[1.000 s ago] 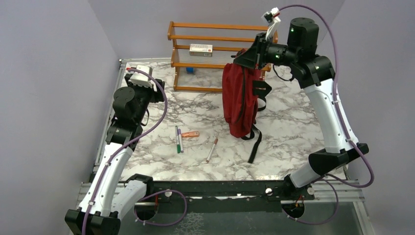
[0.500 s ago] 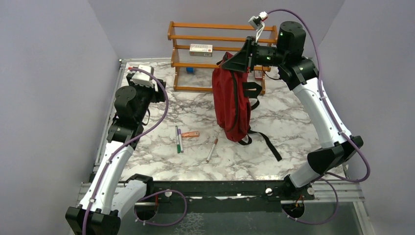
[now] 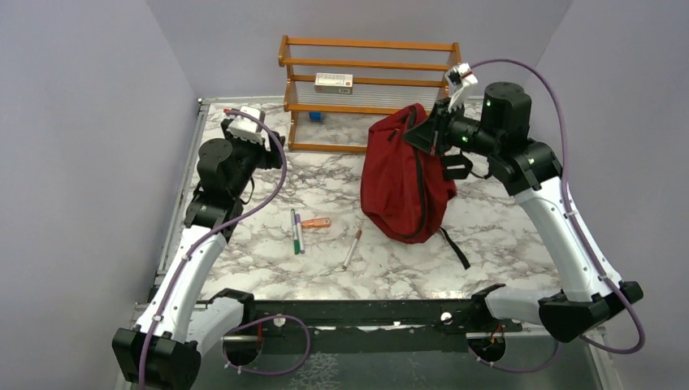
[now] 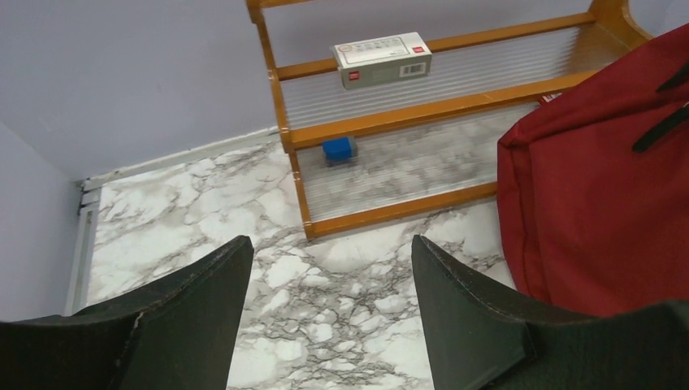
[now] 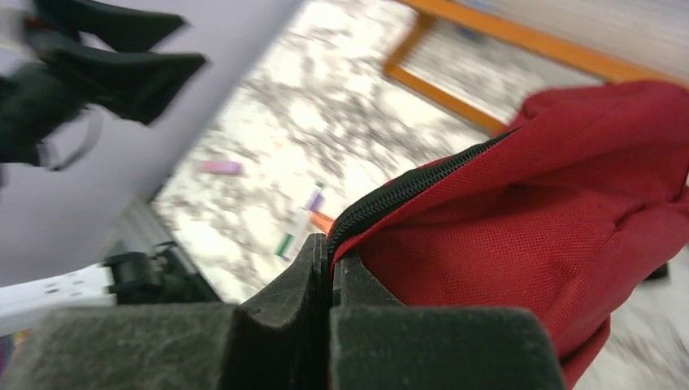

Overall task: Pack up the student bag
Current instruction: Place the student bag at the center of the board.

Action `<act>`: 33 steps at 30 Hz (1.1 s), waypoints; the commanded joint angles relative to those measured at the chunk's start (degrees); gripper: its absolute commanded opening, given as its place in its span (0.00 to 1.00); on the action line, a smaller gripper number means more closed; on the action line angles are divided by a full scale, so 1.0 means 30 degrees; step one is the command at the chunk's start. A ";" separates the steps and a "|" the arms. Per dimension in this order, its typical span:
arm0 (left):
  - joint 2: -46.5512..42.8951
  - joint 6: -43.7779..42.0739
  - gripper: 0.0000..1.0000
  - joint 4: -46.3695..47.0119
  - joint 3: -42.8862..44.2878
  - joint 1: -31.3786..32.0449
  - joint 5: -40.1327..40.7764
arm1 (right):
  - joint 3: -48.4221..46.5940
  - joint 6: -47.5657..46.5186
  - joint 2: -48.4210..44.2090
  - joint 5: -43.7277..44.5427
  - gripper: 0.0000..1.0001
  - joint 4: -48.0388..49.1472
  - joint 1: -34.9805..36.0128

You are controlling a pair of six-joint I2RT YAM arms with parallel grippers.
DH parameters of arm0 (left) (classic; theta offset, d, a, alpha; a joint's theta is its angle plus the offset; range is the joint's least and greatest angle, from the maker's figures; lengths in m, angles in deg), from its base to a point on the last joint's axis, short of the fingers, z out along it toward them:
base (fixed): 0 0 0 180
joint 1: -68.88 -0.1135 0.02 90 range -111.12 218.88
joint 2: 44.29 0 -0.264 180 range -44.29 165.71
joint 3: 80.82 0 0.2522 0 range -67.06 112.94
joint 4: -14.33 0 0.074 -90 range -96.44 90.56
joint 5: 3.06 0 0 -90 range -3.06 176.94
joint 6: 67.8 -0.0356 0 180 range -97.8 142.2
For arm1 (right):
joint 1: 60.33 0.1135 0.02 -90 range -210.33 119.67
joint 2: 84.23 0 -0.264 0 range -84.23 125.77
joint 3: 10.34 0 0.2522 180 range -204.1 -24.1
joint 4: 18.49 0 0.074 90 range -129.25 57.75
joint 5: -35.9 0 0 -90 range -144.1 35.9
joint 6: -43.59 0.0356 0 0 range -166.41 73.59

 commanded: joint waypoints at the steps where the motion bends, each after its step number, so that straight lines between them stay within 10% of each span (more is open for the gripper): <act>1: 0.0733 -0.0114 0.73 0.2066 -0.0732 0.0209 -0.3376 | 0.2967 -0.1079 -0.0973 0.6143 0.00 -0.2313 -0.0105; 6: 0.2043 0.0571 0.73 0.3539 -0.0976 0.0562 -0.5524 | 0.6178 -0.0937 -0.2001 1.0199 0.02 -0.2560 -0.0109; 18: 0.5294 0.3682 0.74 0.5806 -0.0610 0.1244 -0.6932 | 0.7729 0.1047 -0.3971 1.5755 0.68 -0.1896 -0.0109; 33: 1.4594 0.4629 0.76 0.7124 0.5553 0.5772 -0.5452 | 0.8198 0.4359 -0.9351 1.5450 0.74 -0.1947 -0.0087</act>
